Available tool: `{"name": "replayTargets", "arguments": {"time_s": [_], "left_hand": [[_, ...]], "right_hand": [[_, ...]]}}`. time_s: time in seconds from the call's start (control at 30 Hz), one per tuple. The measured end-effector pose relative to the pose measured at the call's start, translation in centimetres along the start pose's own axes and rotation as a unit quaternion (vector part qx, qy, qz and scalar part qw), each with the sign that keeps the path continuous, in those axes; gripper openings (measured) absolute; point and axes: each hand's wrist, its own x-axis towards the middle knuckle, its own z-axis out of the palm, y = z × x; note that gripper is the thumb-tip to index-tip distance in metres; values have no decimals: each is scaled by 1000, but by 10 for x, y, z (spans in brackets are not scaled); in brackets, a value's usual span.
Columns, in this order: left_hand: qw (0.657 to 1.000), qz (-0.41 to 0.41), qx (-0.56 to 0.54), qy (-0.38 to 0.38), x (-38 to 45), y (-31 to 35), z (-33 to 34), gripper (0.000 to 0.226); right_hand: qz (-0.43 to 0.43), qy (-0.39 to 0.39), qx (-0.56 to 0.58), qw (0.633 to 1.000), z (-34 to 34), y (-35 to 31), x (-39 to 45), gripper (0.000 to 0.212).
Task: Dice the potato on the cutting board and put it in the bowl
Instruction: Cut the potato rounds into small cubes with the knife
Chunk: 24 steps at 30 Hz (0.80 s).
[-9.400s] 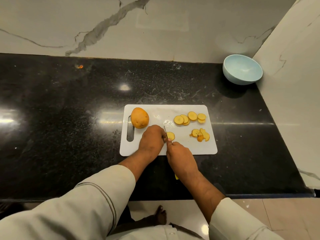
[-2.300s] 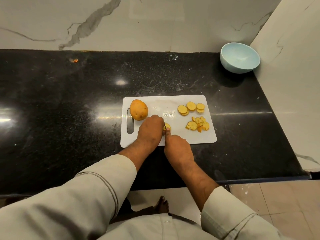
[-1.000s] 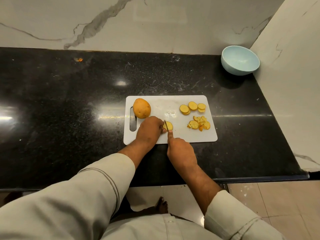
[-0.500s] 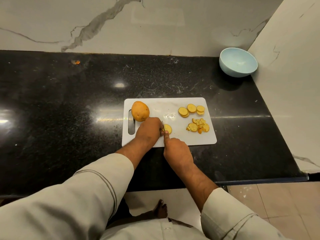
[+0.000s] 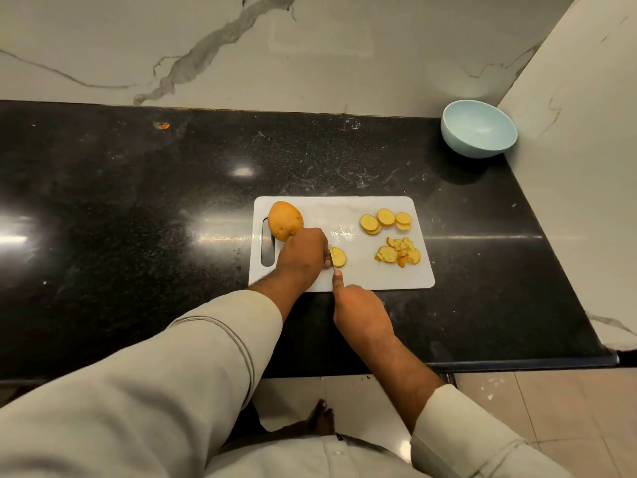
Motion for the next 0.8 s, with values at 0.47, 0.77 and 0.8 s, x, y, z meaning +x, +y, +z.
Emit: {"name": "replayTargets", "arguments": {"time_s": [0.47, 0.77, 0.8], "left_hand": [[989, 94, 100, -48, 14, -6, -7, 57], [929, 248, 191, -195, 27, 11, -34, 44], [934, 241, 182, -191, 29, 10, -34, 43]], "right_hand": [[34, 85, 49, 995, 1, 27, -49, 58], [46, 103, 77, 991, 1, 33, -39, 56], [47, 108, 86, 989, 1, 34, -39, 56]]}}
